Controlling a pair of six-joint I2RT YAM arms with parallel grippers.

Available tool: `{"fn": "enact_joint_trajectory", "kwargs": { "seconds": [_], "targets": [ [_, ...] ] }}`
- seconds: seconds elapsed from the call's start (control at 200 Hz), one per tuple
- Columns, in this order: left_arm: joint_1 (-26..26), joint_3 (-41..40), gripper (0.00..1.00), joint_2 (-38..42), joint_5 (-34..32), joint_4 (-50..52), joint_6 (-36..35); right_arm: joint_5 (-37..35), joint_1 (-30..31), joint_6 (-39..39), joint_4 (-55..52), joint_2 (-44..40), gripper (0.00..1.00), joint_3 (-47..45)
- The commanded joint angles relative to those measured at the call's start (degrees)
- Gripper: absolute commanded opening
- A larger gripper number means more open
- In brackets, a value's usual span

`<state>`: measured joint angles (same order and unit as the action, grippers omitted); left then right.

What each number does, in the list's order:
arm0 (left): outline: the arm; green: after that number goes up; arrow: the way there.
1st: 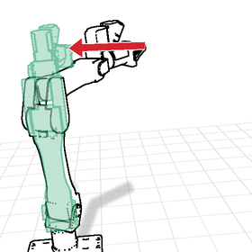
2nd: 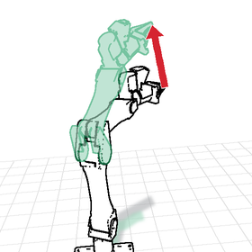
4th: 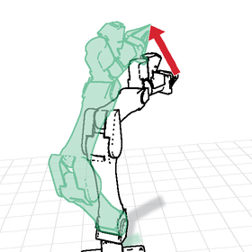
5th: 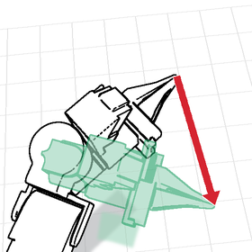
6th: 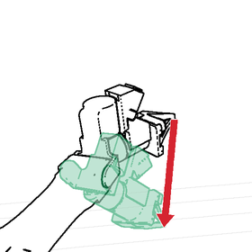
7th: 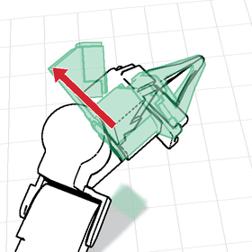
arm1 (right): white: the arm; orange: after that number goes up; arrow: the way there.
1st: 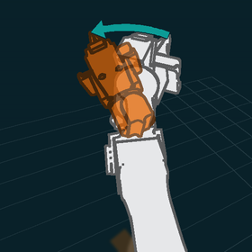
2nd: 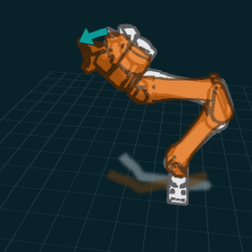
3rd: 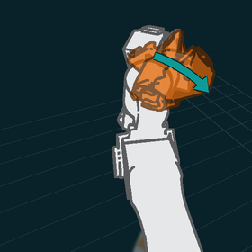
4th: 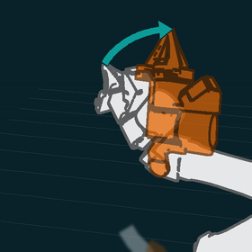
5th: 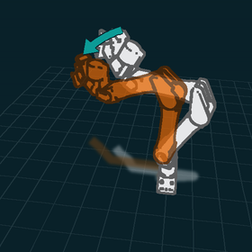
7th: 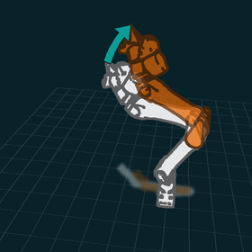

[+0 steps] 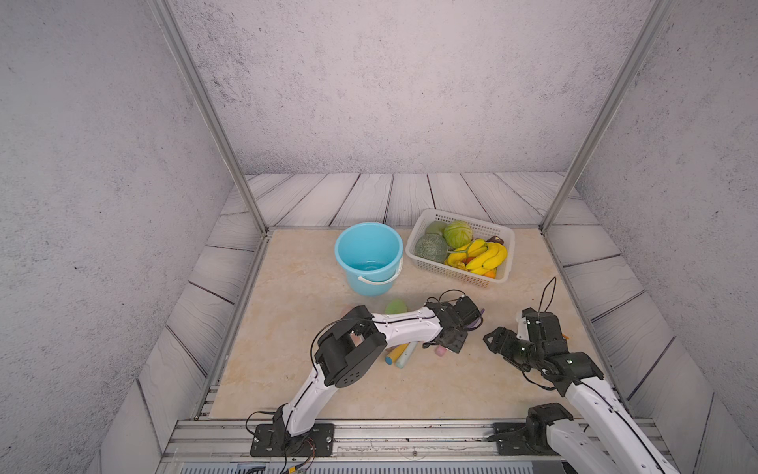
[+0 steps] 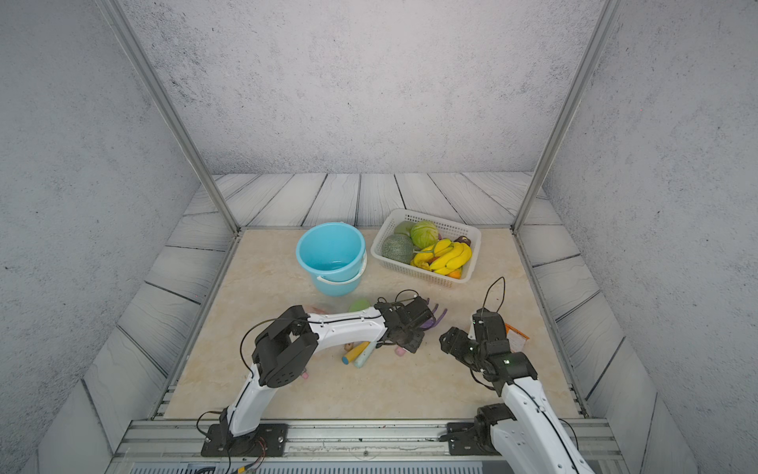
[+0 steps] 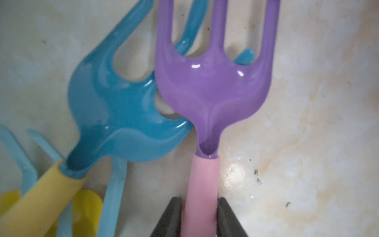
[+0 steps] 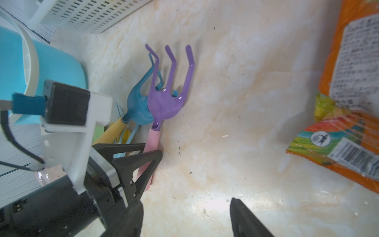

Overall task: Organize the gardening tools
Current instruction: Pick up the gardening tool from the center of the board.

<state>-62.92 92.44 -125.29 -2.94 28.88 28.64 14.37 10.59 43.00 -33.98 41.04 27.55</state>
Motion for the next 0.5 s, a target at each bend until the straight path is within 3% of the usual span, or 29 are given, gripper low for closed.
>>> {"fn": "enact_joint_trajectory", "kwargs": {
  "seconds": [0.0,0.19,0.355,0.495],
  "targets": [
    [-0.4,0.4,0.16,-0.5,0.5,0.9,0.1,-1.4,0.1,0.1,0.1,0.2,0.72,0.0],
    [-0.5,-5.3,0.00,6.4,0.0,-2.3,0.2,-1.1,0.2,-0.4,-0.3,-0.3,0.72,0.2],
    [-0.6,-10.4,0.00,14.3,-0.2,-5.3,-0.1,1.0,0.2,-1.6,-0.3,-1.1,0.72,1.6],
    [-0.8,-14.8,0.00,20.3,0.0,-8.6,-0.4,7.3,0.1,-3.1,1.3,-1.6,0.72,2.8]
  ]
}}
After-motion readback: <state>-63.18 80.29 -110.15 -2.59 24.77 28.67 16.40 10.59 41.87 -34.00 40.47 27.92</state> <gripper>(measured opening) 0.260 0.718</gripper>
